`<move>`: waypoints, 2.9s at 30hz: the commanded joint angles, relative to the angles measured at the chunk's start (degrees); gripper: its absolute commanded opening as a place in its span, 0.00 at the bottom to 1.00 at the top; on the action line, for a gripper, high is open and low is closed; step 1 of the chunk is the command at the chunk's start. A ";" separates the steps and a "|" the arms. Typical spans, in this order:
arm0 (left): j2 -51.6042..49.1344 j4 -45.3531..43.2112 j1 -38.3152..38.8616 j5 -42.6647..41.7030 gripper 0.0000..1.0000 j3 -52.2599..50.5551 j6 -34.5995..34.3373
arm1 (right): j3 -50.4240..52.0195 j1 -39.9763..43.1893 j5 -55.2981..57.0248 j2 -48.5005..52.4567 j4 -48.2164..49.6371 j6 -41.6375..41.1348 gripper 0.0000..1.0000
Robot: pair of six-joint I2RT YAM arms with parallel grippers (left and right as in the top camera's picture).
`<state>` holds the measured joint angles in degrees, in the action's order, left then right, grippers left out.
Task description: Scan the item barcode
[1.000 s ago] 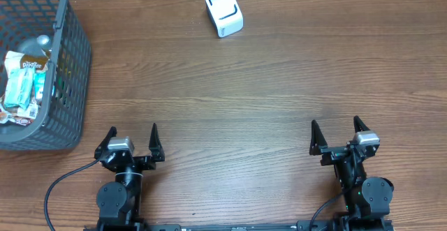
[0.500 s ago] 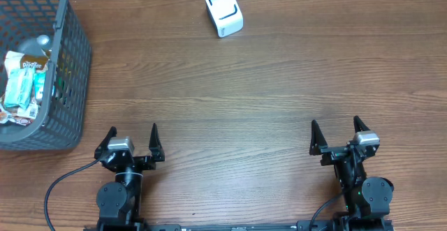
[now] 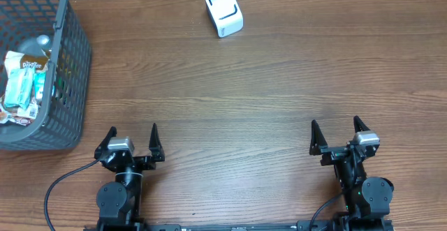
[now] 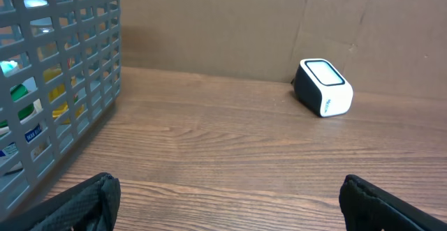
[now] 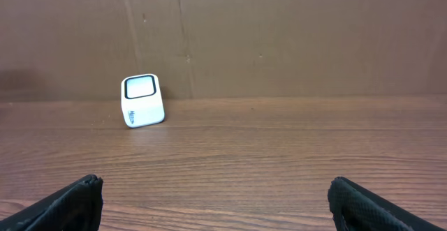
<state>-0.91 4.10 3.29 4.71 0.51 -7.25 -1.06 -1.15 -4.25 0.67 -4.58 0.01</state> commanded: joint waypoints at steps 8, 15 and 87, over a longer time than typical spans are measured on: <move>0.66 -0.09 0.26 -0.28 1.00 -0.24 1.03 | 0.61 0.26 0.07 -0.50 0.15 0.28 1.00; 0.66 -0.07 0.26 -0.28 0.99 -0.24 1.05 | 0.61 0.26 0.07 -0.50 0.15 0.28 1.00; 0.66 -20.59 0.26 -2.32 1.00 1.18 1.46 | 0.61 0.26 0.07 -0.50 0.15 0.28 1.00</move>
<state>-0.84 -10.87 3.29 4.62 0.47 -7.20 -1.06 -1.15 -4.25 0.67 -4.62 0.03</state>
